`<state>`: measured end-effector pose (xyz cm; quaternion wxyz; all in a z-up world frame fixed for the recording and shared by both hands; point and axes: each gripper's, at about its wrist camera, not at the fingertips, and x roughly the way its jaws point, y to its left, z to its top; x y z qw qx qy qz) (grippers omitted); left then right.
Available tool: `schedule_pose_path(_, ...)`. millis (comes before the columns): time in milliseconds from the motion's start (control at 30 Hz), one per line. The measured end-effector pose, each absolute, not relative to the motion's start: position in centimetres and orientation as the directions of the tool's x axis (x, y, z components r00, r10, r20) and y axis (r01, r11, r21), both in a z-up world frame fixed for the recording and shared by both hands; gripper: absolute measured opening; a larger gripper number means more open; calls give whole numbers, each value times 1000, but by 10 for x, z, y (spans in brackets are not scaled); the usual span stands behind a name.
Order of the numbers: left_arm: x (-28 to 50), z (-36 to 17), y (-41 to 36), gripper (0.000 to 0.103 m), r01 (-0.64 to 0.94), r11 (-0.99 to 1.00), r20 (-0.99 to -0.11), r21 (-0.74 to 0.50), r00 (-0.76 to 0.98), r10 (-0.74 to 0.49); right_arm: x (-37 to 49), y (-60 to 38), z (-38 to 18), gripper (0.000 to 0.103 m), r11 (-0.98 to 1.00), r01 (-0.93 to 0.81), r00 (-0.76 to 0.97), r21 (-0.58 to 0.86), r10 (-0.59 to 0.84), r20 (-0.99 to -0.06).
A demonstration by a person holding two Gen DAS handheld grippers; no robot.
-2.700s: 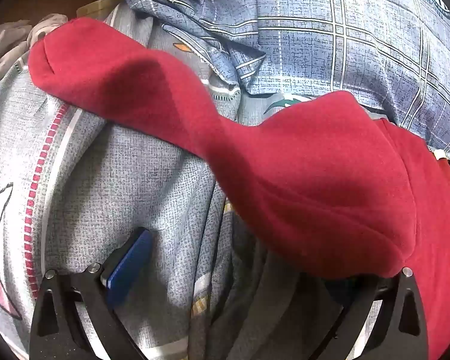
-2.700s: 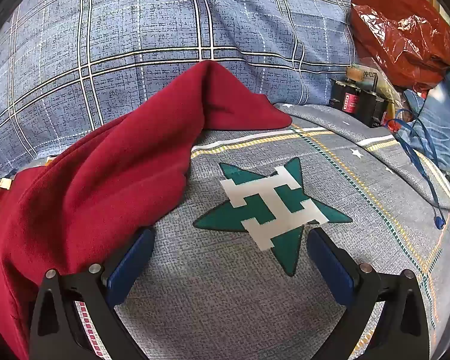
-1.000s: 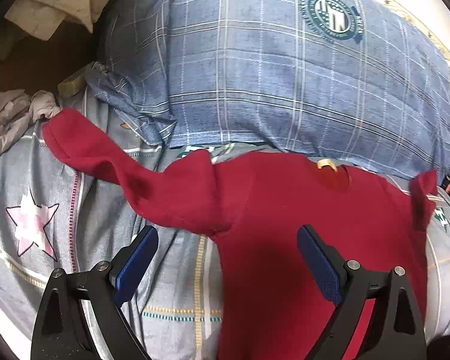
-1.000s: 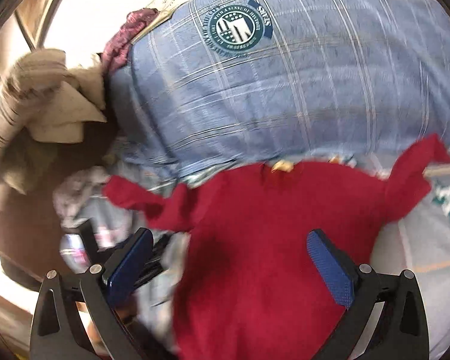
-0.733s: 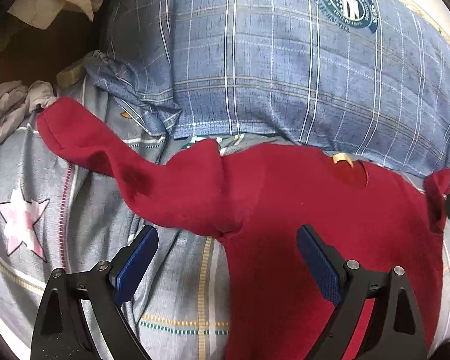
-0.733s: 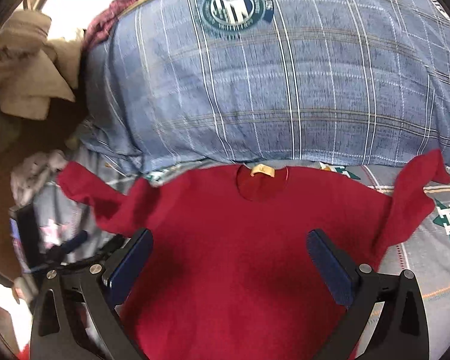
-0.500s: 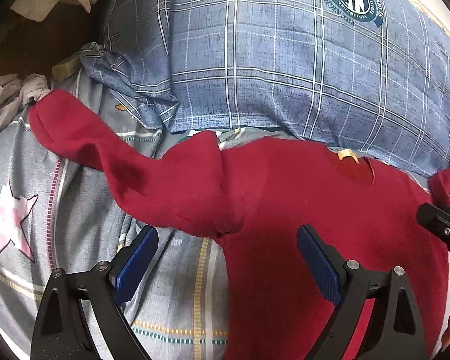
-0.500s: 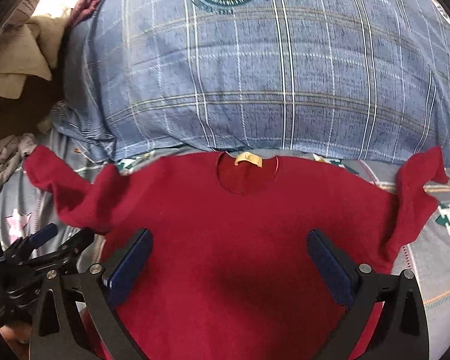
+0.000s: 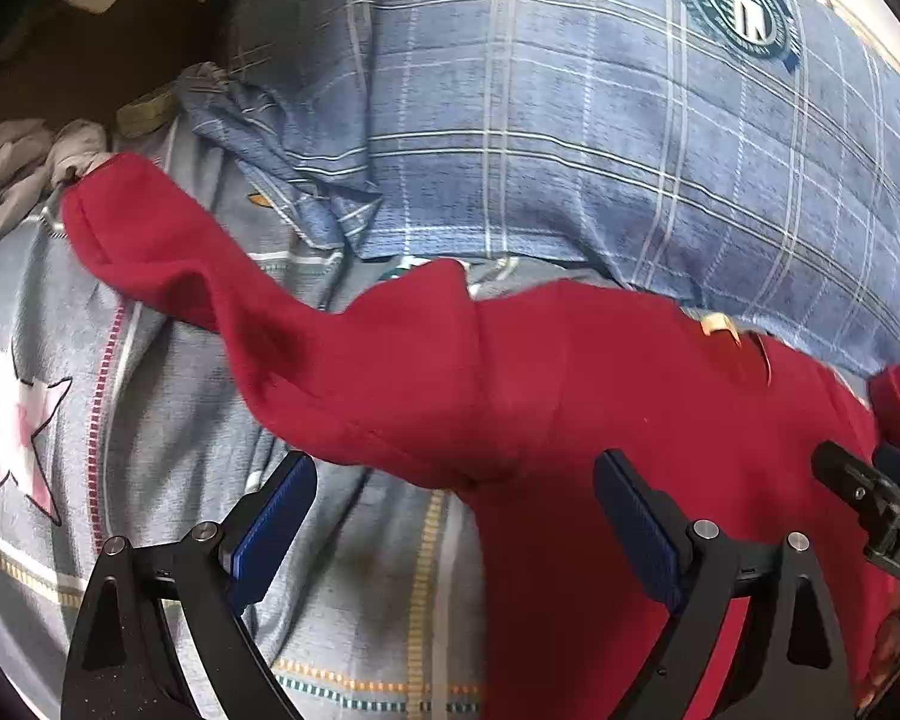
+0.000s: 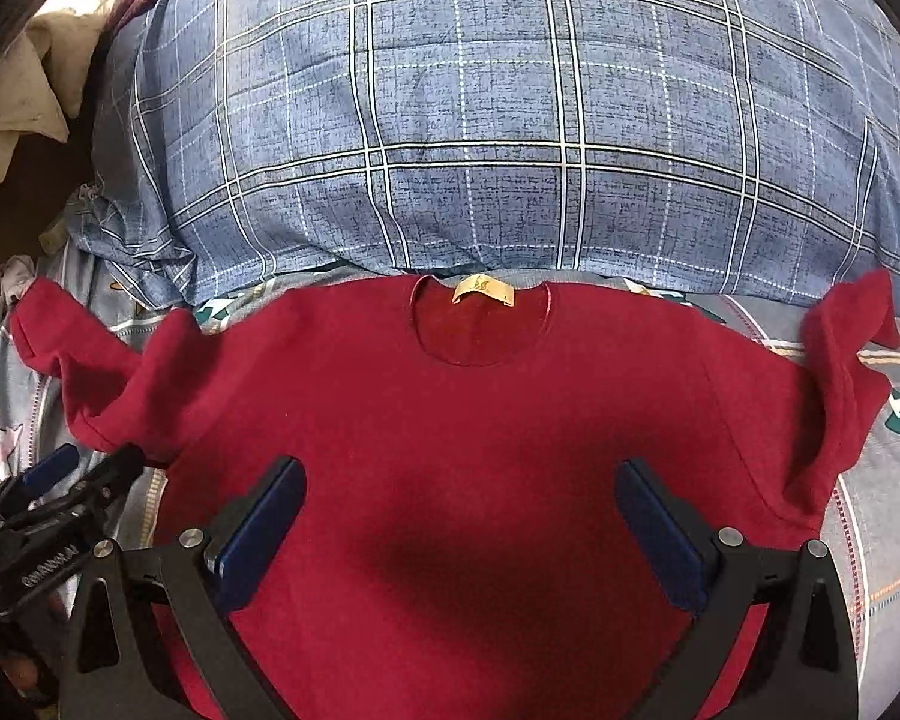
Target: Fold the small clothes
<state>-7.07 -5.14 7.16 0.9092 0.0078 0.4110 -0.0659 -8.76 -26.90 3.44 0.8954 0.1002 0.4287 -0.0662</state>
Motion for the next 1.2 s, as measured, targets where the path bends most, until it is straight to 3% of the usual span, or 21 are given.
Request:
schedule_pose_path(533, -66, 64, -51, 94, 122, 991, -757, -48, 643, -116, -87, -255, 16, 102, 979, 189, 581, -82, -179, -794)
schedule_pose_path(1200, -65, 69, -43, 94, 85, 994, -748, -75, 655, -112, -87, -252, 8, 102, 981, 182, 560, -60, -154, -814)
